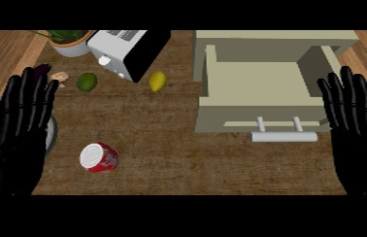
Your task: Pick up the can, place it into the drawer and close the drawer
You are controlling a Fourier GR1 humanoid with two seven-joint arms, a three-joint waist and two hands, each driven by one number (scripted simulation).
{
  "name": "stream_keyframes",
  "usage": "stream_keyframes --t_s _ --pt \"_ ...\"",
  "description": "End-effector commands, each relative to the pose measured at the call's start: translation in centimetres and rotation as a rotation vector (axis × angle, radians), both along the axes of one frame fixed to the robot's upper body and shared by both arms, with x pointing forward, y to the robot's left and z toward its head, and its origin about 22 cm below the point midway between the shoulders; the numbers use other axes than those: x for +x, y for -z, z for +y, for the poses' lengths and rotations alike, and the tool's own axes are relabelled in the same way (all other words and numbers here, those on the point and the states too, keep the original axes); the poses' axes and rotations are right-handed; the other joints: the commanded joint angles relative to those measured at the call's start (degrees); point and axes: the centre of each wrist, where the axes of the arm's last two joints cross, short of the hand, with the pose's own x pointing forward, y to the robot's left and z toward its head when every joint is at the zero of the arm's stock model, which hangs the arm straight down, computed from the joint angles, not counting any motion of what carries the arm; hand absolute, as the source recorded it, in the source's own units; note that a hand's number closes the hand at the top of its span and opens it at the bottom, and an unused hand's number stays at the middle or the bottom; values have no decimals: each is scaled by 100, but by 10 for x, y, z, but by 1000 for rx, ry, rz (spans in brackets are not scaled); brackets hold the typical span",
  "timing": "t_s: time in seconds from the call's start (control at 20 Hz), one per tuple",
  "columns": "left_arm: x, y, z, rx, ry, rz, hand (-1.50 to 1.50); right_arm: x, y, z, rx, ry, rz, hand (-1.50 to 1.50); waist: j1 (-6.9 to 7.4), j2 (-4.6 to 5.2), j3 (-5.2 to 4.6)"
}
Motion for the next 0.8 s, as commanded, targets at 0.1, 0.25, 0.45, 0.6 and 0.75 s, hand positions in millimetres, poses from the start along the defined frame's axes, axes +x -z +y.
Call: stream_keyframes --t_s 0.1,0.25,0.45,0.6,0.75 --pt "-38 -4 10 -13 -79 2 -150 0 3 -7 -2 19 -3 -150 97 -19 144" --pt "-80 5 29 11 -154 12 -150 -5 -5 -14 56 54 -7 -150 169 -38 141" --pt "-86 26 27 -130 -346 368 -150 -8 22 -16 79 211 271 -150 172 -23 144" --pt "-103 16 28 -150 -362 389 -150 -18 8 -29 84 187 260 -150 93 -26 144" --pt "-103 0 29 -141 -366 396 -150 -4 3 -35 71 189 292 -150 83 -14 143"
